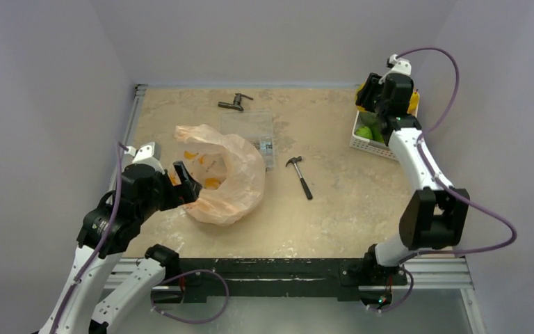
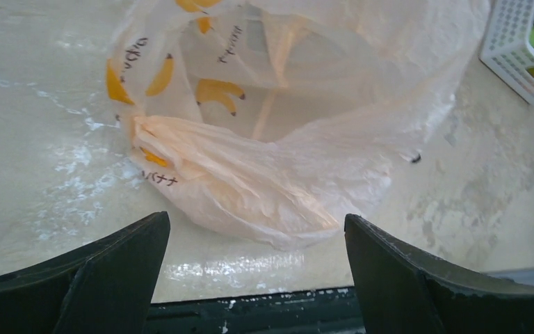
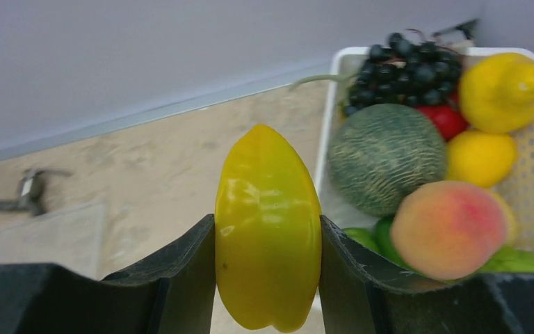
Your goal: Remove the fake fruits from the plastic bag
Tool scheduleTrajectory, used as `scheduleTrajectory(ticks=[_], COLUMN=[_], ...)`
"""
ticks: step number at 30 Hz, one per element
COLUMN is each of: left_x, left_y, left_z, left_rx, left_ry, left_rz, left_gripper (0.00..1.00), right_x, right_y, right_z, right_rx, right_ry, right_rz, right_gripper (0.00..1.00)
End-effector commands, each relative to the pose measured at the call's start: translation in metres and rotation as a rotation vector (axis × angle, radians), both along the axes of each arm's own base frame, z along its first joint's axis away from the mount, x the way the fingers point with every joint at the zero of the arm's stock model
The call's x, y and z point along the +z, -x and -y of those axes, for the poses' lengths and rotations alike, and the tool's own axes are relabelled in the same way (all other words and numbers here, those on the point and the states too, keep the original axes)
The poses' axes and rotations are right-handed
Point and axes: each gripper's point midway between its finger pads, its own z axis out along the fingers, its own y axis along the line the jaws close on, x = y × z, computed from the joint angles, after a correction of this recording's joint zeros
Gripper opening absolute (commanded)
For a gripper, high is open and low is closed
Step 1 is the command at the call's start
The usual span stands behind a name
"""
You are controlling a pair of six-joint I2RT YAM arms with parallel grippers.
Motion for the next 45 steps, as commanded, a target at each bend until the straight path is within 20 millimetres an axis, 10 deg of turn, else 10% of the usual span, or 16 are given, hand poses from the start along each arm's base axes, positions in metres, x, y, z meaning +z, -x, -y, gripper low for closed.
scheduleTrajectory(ticks=[1, 12, 30, 45], left_x=[0.017, 0.029, 0.023, 0.017], left_y=[0.021, 0.044, 0.041, 0.042], left_z=[0.04, 0.061, 0.058, 0.059], left_rx=[-0.294, -0.523, -0.503, -0.506], left_ry=[0.094, 0.122, 0.106, 0.106], left_rz=[0.03, 0.115, 0.102, 0.084], left_gripper=[0.98, 1.0, 1.0, 1.0], right_x=[0.01, -0.039, -0.092, -0.079], right_y=[-0.043, -0.109, -0.126, -0.127], right_z=[0.071, 0.155, 0.168, 0.172], right_rx=[-0.117, -0.226, -0.193, -0.207], right_ry=[0.006, 0.171, 0.102, 0.099], right_rz=[0.03, -0.169, -0.237, -0.223], right_gripper=[0.04, 0.19, 0.55, 0.82])
